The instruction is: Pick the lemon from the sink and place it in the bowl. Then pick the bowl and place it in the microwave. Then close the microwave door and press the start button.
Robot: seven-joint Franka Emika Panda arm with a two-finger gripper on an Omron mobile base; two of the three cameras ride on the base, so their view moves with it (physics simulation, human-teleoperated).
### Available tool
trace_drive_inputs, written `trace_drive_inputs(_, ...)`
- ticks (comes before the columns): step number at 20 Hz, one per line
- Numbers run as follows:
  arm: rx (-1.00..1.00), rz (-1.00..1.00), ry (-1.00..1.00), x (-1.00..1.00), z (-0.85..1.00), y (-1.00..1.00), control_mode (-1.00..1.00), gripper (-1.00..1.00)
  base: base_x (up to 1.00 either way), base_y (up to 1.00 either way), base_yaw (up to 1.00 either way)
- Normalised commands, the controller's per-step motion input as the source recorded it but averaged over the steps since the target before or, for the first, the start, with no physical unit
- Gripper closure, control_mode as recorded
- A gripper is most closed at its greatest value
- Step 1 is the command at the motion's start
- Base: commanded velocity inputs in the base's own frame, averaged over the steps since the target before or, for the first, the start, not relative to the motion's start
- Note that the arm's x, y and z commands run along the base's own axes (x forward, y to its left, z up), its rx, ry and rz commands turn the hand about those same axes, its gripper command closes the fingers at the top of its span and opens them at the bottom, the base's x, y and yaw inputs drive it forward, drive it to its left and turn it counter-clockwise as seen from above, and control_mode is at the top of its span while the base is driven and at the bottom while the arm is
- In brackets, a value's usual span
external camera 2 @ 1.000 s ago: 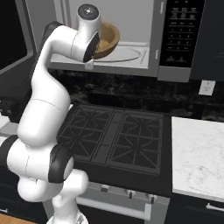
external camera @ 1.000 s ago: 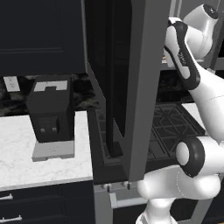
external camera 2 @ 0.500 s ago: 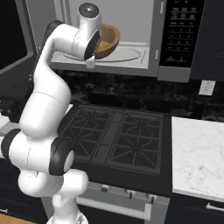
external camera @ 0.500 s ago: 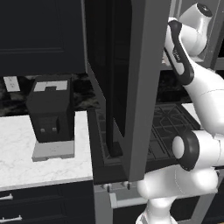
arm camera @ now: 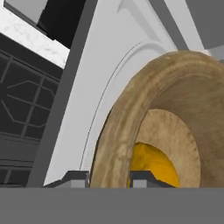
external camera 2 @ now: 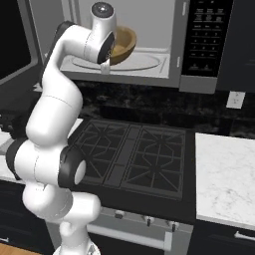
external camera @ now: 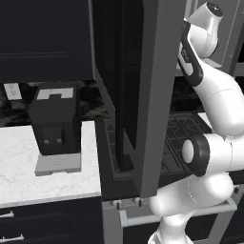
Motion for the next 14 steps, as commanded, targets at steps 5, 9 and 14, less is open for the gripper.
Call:
trace_drive_inputs(5,-0.03,0.02,-0.05,-0.12,-0.06,0.0,-1.0,-1.0,0.0,0.0,0.0)
trace_drive_inputs(9,-0.05,0.01,-0.16,-0.61,0.0,0.02,-1.0,-1.0,0.0,0.0,0.0)
trace_drive_inputs(14,-0.01,0.0,-0.13,-0.79,0.0,0.0,-1.0,-1.0,0.0,0.0,0.0)
